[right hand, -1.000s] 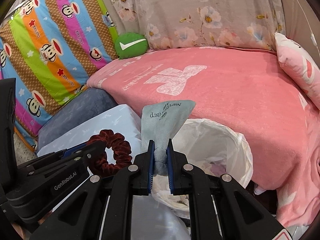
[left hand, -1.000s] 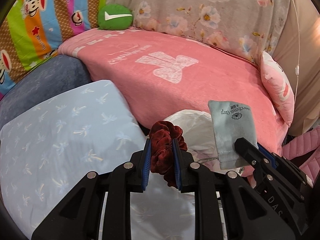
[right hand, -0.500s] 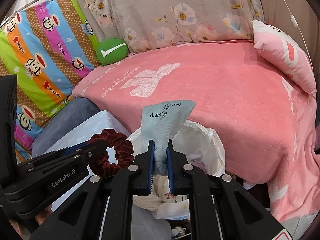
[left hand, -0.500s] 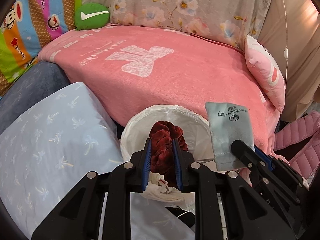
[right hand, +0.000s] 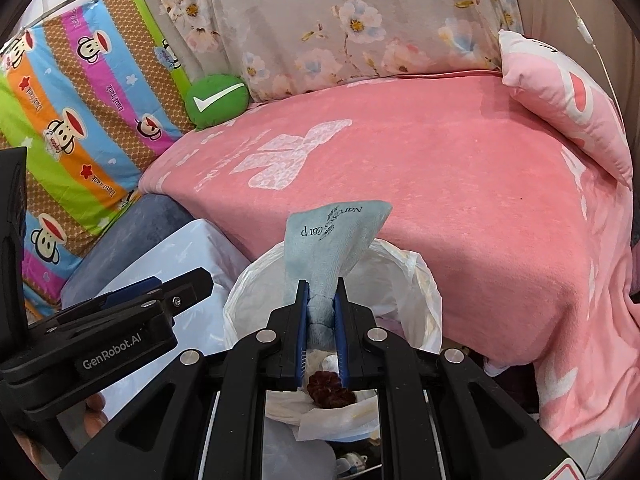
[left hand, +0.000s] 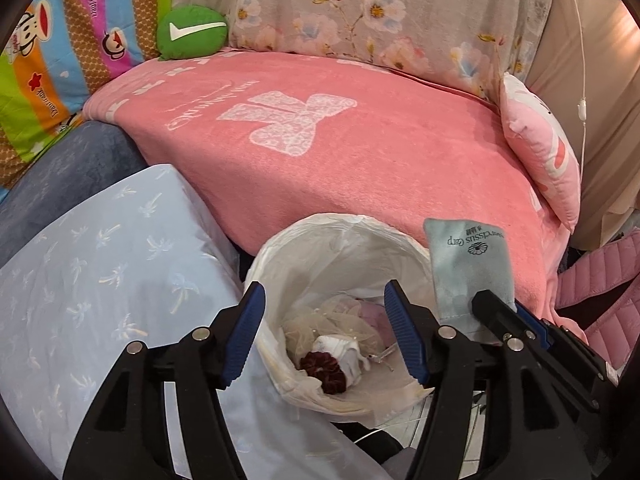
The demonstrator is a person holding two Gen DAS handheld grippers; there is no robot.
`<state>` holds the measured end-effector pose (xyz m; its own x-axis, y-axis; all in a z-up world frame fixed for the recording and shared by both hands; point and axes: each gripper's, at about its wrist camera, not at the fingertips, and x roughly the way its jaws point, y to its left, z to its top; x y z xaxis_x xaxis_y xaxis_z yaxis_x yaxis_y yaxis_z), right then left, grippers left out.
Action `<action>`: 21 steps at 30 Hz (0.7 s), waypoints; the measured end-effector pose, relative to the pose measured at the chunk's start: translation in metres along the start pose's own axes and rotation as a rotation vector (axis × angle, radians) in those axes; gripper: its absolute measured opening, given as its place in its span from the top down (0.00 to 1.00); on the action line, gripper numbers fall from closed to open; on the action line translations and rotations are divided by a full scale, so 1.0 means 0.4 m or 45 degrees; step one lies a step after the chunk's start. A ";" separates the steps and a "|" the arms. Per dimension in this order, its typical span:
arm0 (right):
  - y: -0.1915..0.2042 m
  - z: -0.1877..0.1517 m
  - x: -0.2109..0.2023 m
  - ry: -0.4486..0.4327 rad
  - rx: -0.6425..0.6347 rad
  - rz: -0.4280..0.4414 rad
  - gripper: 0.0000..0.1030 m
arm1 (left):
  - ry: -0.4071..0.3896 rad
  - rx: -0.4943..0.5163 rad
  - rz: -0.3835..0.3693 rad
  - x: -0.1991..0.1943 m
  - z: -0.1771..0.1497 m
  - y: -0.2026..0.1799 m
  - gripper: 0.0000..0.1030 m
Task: Collect trash
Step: 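Open both tools to drop the scrunchie and grey pouch into the wastebasket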
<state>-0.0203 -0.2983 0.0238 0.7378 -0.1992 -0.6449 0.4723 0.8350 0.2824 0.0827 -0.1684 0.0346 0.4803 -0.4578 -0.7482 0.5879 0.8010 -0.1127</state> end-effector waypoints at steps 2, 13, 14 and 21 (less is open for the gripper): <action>0.009 -0.001 0.002 0.002 -0.006 0.004 0.89 | -0.004 -0.007 0.021 -0.001 -0.002 0.012 0.39; 0.075 0.008 0.036 0.010 -0.063 0.034 0.76 | -0.027 -0.045 0.122 -0.011 -0.013 0.074 0.29; 0.079 0.008 0.038 0.013 -0.066 0.037 0.76 | -0.030 -0.048 0.129 -0.012 -0.014 0.079 0.28; 0.109 0.002 0.036 0.033 -0.101 0.051 0.67 | -0.032 -0.079 0.165 -0.020 -0.022 0.116 0.27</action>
<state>0.0112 -0.2654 0.0273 0.7420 -0.1524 -0.6528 0.4023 0.8802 0.2518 0.1006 -0.1241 0.0295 0.5663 -0.3578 -0.7425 0.4788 0.8761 -0.0570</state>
